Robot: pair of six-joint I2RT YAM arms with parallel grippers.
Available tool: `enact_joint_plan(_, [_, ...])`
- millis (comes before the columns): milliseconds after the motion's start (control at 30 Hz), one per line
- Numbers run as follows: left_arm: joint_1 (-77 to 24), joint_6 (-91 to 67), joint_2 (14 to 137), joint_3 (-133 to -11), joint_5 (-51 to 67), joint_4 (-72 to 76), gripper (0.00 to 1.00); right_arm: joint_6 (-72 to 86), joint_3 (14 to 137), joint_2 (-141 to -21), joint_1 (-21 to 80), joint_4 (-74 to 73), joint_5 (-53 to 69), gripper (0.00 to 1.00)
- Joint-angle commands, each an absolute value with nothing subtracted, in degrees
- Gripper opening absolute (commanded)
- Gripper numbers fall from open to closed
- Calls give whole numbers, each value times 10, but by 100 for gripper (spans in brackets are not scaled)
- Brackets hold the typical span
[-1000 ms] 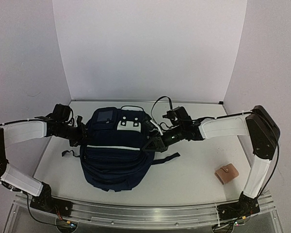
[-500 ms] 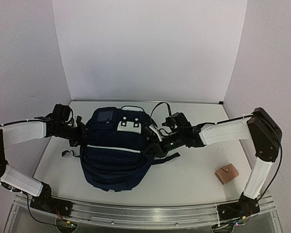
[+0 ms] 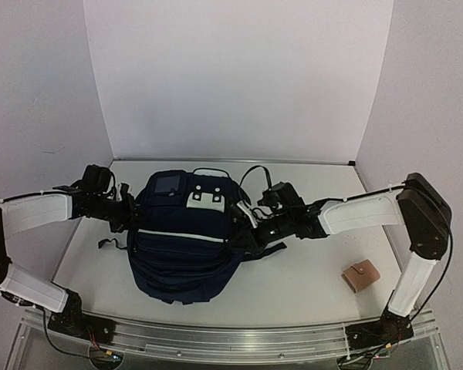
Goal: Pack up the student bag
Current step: Unzip the student bag at the center of the board.
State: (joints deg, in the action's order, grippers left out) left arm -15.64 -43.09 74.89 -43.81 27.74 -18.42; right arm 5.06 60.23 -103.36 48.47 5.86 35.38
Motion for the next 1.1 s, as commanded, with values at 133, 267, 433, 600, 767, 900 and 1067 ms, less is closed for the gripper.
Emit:
enact_joint_plan(133, [-155, -497, 709, -418, 219, -105, 0, 132, 564, -946, 549, 58, 250, 0])
enact_joint_plan(267, [-157, -511, 706, -413, 206, -88, 0, 177, 571, -940, 586, 42, 203, 0])
enact_joint_plan(433, [-183, -530, 704, -413, 173, -64, 0, 226, 607, -960, 631, 30, 159, 0])
enact_joint_plan(600, [-245, -539, 725, -434, 112, -53, 0, 278, 672, -1005, 671, 29, 119, 0])
enact_joint_plan(767, [-279, -553, 742, -442, 90, -35, 0, 310, 723, -1047, 693, 36, 79, 0])
enact_joint_plan(900, [-303, -573, 746, -434, 80, -10, 0, 330, 750, -1074, 693, 42, 40, 0])
enact_joint_plan(1067, [-330, -583, 745, -435, 58, -4, 0, 352, 750, -1073, 677, 39, -28, 0])
